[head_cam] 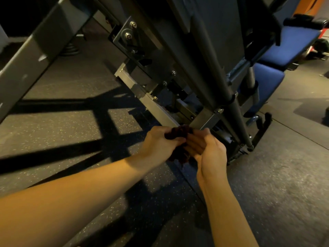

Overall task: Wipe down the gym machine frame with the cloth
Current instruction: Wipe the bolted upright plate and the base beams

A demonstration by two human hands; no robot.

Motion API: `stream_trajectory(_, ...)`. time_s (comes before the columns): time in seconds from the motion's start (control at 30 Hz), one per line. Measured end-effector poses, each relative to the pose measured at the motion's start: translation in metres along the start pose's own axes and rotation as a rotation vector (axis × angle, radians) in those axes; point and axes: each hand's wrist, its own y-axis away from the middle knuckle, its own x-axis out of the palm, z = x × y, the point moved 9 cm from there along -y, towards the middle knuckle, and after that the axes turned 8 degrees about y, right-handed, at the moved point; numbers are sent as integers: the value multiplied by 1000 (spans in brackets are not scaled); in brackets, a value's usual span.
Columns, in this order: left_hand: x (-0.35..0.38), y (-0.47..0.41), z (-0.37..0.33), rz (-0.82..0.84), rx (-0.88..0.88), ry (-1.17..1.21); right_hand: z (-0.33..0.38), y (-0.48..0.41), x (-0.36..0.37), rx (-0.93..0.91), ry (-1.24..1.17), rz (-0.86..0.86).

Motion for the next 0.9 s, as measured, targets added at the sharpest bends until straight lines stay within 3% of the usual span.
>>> stream_trajectory(0.07,-1,-13,4,-52,-12,-69,9,-3,-1,-91,129,-1)
stream_trajectory(0.17,-14,-33,2,-154,10,-235,30,1,-3,-452,677,-75)
stream_trajectory(0.3,-46,-68,10,-259,-12,-199,25,4,13,-778,1296,-133)
stream_trajectory(0.5,-94,-132,25,-475,-115,-114,9,1,15,-889,1454,-179)
stream_trajectory(0.7,-86,-109,55,-689,-281,259,9,0,14,-853,1476,-171)
stream_trajectory(0.9,-32,-56,66,-626,-212,340,9,1,17,-812,1490,-191)
